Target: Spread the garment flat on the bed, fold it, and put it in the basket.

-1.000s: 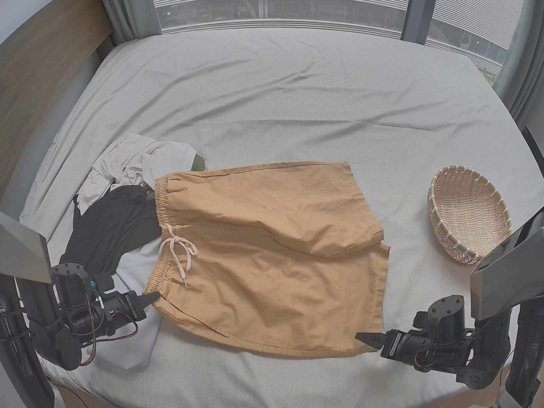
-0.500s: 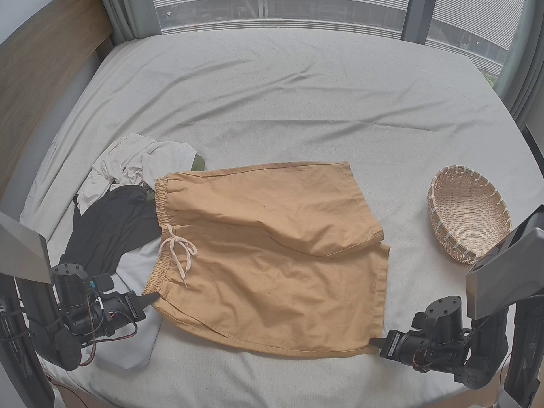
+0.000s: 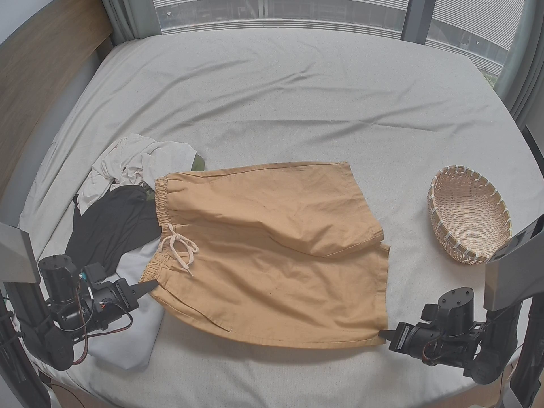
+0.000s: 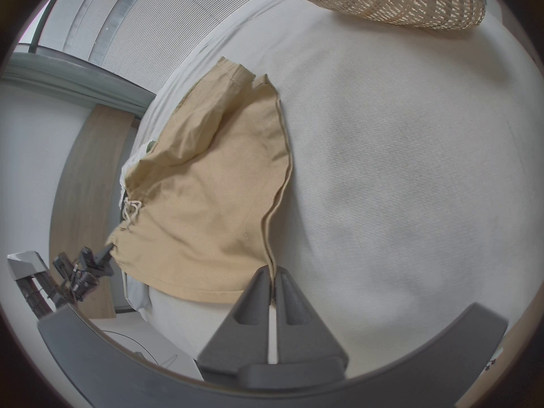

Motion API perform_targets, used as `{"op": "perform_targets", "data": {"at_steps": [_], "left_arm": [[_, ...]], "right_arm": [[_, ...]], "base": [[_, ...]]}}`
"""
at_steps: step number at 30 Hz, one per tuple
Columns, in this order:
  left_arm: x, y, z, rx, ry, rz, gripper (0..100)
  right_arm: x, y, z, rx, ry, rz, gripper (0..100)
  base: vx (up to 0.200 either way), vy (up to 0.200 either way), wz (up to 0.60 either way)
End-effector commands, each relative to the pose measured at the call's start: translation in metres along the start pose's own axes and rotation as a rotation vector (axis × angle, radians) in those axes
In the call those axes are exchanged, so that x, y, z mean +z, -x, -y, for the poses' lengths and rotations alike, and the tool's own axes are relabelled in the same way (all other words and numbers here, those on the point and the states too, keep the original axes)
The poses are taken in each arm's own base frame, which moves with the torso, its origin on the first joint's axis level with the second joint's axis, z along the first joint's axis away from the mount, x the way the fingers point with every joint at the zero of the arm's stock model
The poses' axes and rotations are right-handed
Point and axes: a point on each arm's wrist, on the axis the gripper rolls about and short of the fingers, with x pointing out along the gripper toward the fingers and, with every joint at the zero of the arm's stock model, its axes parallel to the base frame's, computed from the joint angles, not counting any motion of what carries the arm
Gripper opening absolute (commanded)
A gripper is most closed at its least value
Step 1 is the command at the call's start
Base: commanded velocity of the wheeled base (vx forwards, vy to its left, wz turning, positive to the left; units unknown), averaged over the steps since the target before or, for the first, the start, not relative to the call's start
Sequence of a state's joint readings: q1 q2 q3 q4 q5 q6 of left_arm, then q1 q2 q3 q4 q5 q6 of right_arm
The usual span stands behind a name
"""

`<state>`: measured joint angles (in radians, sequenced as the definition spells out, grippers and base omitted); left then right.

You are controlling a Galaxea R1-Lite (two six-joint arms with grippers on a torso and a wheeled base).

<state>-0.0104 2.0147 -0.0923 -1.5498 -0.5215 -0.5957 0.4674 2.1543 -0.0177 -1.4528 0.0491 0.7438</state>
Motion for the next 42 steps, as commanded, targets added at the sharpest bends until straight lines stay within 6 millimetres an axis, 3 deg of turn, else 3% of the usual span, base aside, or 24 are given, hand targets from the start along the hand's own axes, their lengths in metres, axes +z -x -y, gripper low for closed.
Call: {"op": "perform_targets", "data": {"at_steps": [1, 7, 18, 19, 36, 37, 42], "left_arm": [[-0.007, 0.012, 0.004, 0.001, -0.002, -0.027, 0], [-0.024, 0.010, -0.012, 0.061, -0.020, -0.117, 0], [-0.041, 0.001, -0.027, 0.095, -0.085, -0.216, 0], [-0.042, 0.001, -0.028, 0.098, -0.088, -0.219, 0], [-0.040, 0.001, -0.028, 0.099, -0.092, -0.207, 0], [-0.040, 0.001, -0.028, 0.099, -0.092, -0.207, 0], [-0.040, 0.001, -0.028, 0.098, -0.091, -0.208, 0]], "right_arm": [[0.009, 0.018, 0.003, -0.004, 0.028, 0.012, 0], [0.009, 0.019, 0.004, 0.001, 0.031, -0.002, 0], [-0.004, -0.008, 0.016, -0.024, 0.027, -0.052, 0], [-0.005, -0.010, 0.017, -0.023, 0.027, -0.054, 100], [-0.008, -0.014, 0.018, -0.024, 0.027, -0.064, 100], [-0.008, -0.014, 0.018, -0.025, 0.027, -0.062, 0], [-0.005, -0.013, 0.016, -0.014, 0.028, -0.047, 0]], "base": [[0.000, 0.000, 0.00], [0.000, 0.000, 0.00], [0.000, 0.000, 0.00], [0.000, 0.000, 0.00], [0.000, 0.000, 0.00], [0.000, 0.000, 0.00], [0.000, 0.000, 0.00]]}}
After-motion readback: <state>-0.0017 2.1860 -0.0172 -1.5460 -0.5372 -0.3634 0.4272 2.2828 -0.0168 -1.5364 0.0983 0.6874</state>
